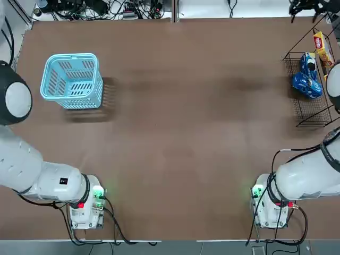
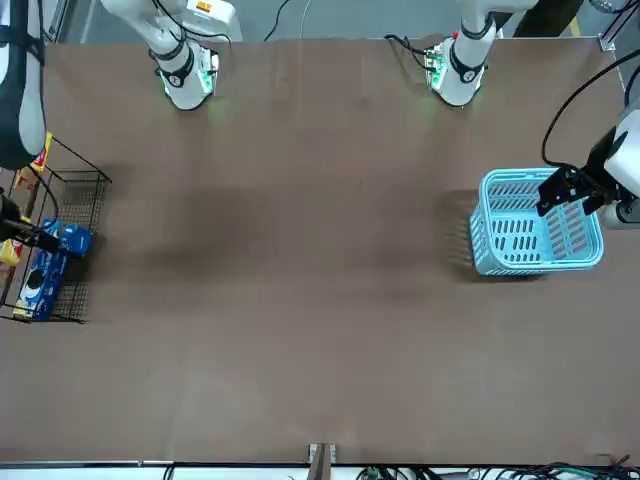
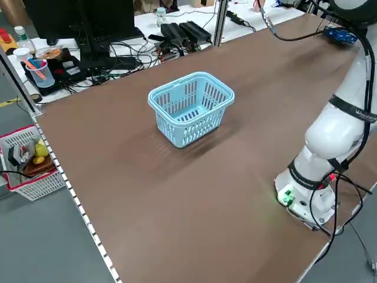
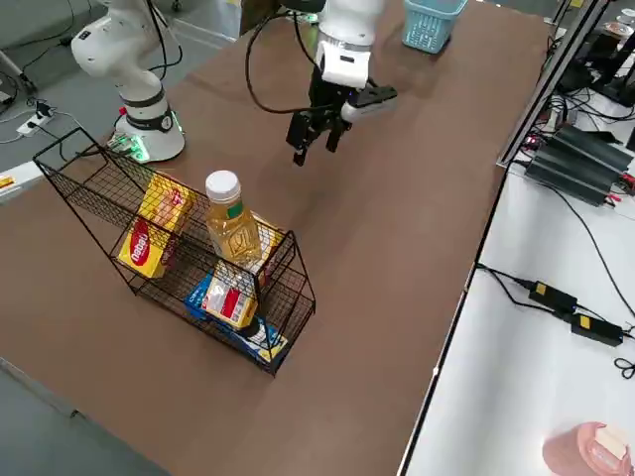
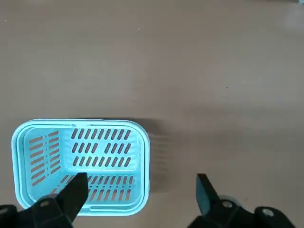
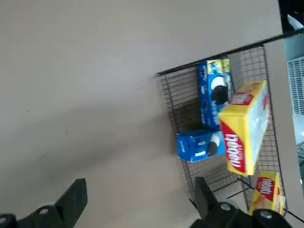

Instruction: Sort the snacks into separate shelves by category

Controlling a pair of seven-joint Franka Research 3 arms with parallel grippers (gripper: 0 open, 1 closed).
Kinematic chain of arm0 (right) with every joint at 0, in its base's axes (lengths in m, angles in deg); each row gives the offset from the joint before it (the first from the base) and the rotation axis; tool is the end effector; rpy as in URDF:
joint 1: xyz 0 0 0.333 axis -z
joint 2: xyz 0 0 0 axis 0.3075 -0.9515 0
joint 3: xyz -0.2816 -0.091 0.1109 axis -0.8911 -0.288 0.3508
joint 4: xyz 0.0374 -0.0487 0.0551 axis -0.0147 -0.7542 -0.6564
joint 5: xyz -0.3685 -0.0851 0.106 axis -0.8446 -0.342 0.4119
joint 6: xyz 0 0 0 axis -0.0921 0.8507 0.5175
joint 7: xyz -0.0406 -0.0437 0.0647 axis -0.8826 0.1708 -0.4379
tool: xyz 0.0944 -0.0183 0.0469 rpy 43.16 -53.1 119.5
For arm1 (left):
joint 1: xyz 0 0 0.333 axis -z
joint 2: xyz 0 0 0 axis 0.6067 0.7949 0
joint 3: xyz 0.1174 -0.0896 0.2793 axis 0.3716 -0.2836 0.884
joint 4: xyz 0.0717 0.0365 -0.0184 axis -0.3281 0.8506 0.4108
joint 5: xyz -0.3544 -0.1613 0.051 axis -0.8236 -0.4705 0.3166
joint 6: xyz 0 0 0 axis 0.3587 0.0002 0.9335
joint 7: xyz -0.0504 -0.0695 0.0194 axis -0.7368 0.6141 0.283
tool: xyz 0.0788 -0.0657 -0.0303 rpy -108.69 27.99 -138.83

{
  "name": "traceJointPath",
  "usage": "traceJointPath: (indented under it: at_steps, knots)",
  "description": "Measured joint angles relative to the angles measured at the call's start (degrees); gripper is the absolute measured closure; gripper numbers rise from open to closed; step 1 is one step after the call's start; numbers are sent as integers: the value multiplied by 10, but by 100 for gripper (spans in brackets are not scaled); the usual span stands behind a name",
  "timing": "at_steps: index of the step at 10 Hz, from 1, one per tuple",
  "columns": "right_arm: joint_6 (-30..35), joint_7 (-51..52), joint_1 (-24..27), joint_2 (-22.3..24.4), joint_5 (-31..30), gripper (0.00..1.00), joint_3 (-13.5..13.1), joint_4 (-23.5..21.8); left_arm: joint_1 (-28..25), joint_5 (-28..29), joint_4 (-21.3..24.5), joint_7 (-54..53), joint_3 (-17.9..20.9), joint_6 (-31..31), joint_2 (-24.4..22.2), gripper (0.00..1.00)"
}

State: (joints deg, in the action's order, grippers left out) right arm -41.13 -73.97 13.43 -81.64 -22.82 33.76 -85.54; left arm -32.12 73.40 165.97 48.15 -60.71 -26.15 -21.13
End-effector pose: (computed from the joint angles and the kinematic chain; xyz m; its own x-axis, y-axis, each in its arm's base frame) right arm 0.6187 -0.0759 0.5119 0.9643 -0.2648 0.0040 -0.2584 -0.9372 0.2342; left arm 0.5932 -0.0487 0.6253 0.9983 0.0204 0.0543 0.0191 -0.9995 0.0243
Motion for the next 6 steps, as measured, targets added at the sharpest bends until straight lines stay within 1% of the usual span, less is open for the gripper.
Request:
traceJointPath:
  at_steps: [2,5,6]
  knots:
    - [-1,-9,-43,-1,1,0,2,13,0,0,0,0,0,0,0,0]
    - [-1,-4,-64,-1,1,0,3,27,0,0,0,0,-1,0,0,0]
    - [-1,20,-68,-1,1,0,3,27,0,0,0,0,-2,0,0,0]
